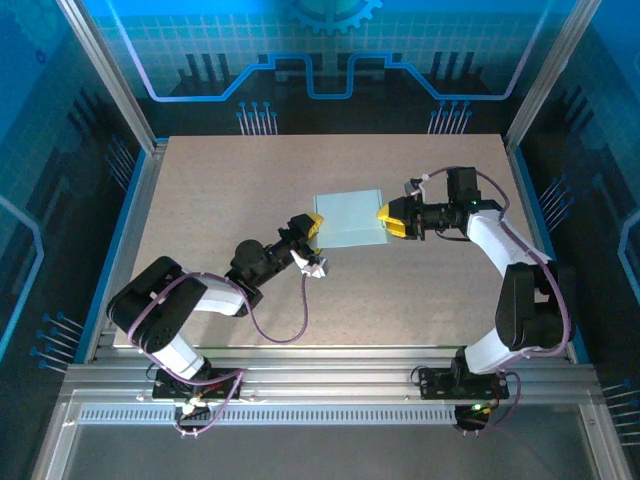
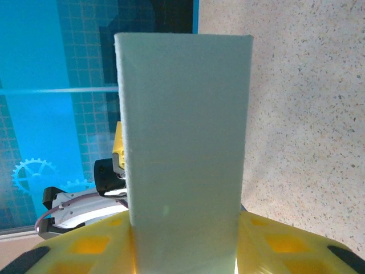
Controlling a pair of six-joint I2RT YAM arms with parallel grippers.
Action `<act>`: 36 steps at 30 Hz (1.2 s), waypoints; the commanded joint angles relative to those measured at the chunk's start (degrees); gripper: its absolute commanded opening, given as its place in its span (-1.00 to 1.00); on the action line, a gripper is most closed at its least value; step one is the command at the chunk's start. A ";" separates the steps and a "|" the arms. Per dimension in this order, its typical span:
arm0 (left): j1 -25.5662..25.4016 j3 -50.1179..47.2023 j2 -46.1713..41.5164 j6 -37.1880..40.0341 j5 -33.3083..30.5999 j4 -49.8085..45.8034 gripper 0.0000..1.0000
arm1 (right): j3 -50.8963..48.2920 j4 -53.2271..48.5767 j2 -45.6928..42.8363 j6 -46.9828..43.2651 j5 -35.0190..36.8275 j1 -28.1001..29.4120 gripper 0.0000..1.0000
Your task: Fold the paper box
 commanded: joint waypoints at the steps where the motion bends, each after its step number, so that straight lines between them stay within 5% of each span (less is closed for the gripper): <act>1: -0.50 1.64 1.35 -2.33 1.79 1.38 -0.08 | 2.29 -1.24 -0.82 -0.87 -1.37 -0.15 -0.12; 9: -0.44 2.02 1.74 -7.51 0.60 1.39 -0.23 | 2.64 -2.14 -0.90 -0.85 -0.20 -0.20 -0.02; 18: -0.33 1.94 4.23 -14.66 1.35 1.35 -0.37 | 4.26 -4.66 -4.54 -1.05 5.47 -2.77 0.46; 25: -0.20 2.13 3.45 -21.38 2.63 -5.17 -0.39 | 7.51 -12.01 -10.02 -8.14 16.19 -5.20 0.48; 29: 0.80 2.76 -0.74 -27.80 3.79 -16.93 -0.39 | 10.94 -19.37 -14.21 -18.89 23.93 -4.50 0.51; 36: 3.43 4.45 -6.87 -39.38 12.96 -36.73 -0.39 | 10.08 -23.13 -24.44 -35.01 47.23 5.22 0.49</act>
